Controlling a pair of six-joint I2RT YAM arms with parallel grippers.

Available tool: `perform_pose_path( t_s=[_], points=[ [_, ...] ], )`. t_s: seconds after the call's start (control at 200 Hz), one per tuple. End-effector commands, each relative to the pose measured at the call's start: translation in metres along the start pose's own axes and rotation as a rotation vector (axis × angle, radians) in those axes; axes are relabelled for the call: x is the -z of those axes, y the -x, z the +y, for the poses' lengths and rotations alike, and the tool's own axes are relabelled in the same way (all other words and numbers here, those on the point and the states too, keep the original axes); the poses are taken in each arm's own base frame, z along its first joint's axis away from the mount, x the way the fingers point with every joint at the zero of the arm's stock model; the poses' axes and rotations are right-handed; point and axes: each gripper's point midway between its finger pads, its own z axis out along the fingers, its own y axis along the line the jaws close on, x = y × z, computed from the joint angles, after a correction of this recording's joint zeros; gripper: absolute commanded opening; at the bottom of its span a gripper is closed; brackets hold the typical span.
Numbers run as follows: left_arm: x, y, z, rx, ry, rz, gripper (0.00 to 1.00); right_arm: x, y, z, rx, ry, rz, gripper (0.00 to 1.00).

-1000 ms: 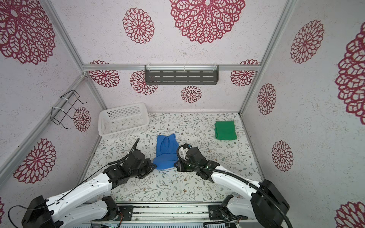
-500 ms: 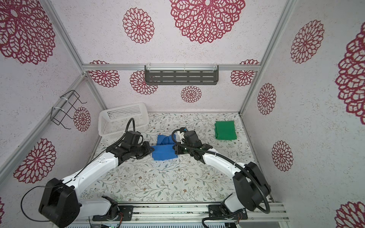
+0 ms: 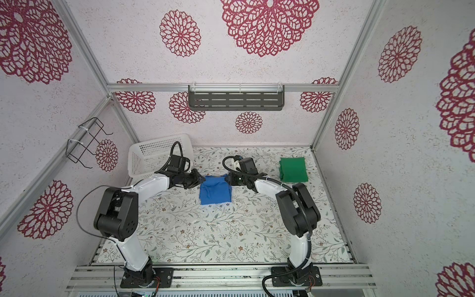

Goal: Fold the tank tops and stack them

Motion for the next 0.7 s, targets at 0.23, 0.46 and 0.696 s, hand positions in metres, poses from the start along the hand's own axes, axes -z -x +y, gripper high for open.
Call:
perform_pose_path(
  t_s=[0.23,0.46,0.696],
  points=[
    [0.038,0.042,-0.017,-0.055,0.016,-0.164,0.62,0.066,0.064,0.025,0.118,-0.062,-0.218,0.67],
    [0.013,-0.024,-0.01,0.009,0.039,-0.151,0.38,0.042,0.016,0.048,0.114,-0.026,-0.141,0.35],
    [0.032,-0.042,0.018,0.026,0.112,-0.212,0.18,0.026,-0.012,0.022,0.072,-0.103,-0.096,0.53]
  ],
)
